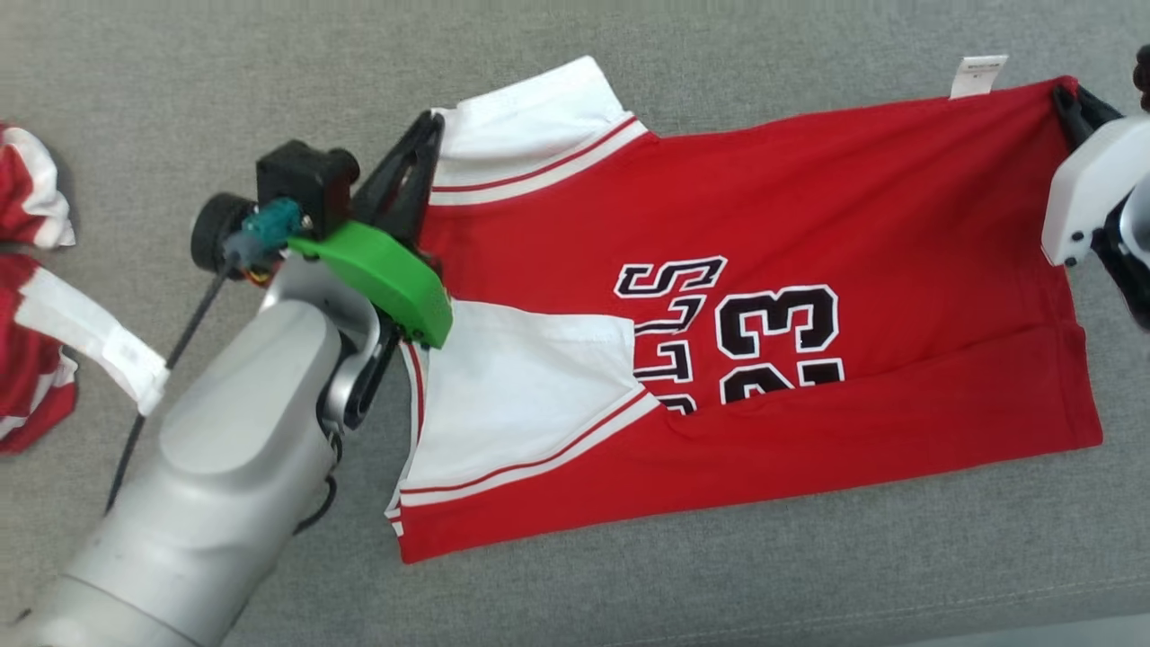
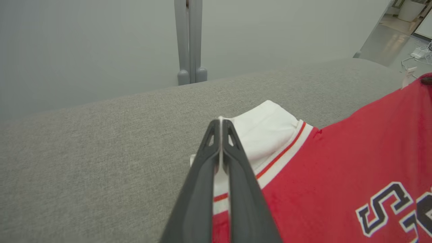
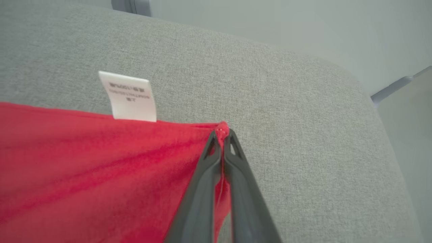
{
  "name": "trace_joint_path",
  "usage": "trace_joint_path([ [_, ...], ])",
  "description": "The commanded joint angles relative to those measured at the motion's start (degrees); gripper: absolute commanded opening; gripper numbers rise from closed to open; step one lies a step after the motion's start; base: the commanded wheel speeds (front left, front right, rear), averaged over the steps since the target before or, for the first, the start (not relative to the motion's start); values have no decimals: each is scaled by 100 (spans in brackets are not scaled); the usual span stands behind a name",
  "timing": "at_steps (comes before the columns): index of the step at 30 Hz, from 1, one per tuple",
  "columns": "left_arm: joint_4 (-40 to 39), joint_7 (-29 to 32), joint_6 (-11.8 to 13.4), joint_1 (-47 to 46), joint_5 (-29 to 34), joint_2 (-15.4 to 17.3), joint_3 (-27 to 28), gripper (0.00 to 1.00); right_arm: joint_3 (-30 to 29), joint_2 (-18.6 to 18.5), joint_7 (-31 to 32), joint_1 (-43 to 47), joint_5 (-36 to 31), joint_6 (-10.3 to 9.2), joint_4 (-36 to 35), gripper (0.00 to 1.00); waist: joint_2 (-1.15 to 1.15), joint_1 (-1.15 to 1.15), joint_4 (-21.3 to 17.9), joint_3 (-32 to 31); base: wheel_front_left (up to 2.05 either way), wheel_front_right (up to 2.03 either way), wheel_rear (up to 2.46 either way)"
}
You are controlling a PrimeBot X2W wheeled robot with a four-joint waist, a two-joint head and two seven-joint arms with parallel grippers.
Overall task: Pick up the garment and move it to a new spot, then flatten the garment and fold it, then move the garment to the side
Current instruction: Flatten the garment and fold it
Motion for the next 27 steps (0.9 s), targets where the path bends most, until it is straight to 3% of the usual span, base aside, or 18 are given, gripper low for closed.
trace_joint_path([
  [1,-135,-101,45,249,36,5,-18,0,-82,-40,-140,211,-78,-14,41,0,0,0,190,-412,0,0,0],
  [12,-1830,-314,493,1931,366,290,316,0,-383,104,-953,1062,-448,-13,-9,0,0,0,331,-991,0,0,0],
  [27,-2255,-87,716,3350,107,309,-64,0,-111,-100,-276,1793,-608,-13,-111,0,0,0,407,-1187,0,0,0],
])
